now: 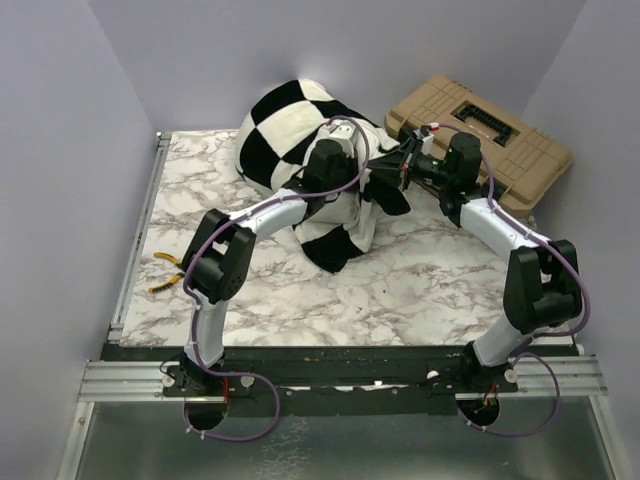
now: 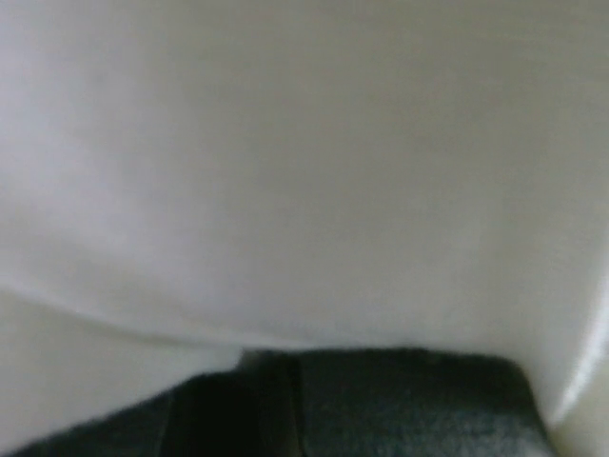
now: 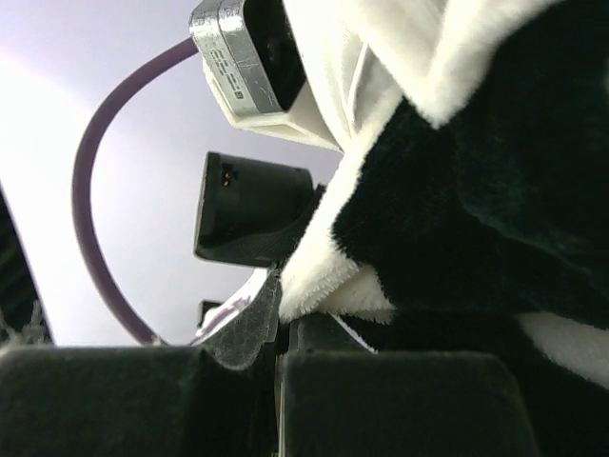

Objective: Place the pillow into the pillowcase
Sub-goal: Stuff the pillow into the pillowcase.

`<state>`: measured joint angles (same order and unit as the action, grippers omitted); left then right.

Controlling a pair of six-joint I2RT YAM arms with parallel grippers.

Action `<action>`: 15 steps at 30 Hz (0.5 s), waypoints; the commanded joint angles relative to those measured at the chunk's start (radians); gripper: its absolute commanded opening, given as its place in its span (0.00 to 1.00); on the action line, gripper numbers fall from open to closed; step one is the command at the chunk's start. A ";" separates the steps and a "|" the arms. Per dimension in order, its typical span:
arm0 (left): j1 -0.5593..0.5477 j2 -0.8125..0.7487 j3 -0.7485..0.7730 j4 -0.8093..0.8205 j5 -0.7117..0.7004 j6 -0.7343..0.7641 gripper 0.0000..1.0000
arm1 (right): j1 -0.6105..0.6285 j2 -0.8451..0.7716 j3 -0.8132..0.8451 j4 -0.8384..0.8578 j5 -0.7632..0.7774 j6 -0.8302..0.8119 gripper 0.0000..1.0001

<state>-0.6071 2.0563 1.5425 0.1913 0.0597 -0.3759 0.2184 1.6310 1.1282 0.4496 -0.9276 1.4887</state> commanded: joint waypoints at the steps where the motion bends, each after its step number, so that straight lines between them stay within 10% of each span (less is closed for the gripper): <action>1: 0.068 -0.021 -0.024 0.177 -0.060 0.269 0.00 | 0.076 -0.183 0.089 0.394 -0.447 0.168 0.00; 5: 0.067 -0.086 0.025 0.324 -0.015 0.308 0.00 | 0.076 -0.209 0.042 0.230 -0.448 0.006 0.00; 10: 0.049 -0.063 0.147 0.364 0.083 0.272 0.00 | 0.077 -0.220 0.050 -0.366 -0.382 -0.382 0.00; 15: -0.002 -0.003 0.126 0.369 -0.048 0.290 0.00 | 0.079 -0.245 -0.075 -0.097 -0.393 -0.131 0.00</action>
<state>-0.6197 1.9751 1.5982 0.3012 0.1917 -0.2180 0.2188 1.4803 1.1412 0.2687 -0.9924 1.2510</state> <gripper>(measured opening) 0.058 0.013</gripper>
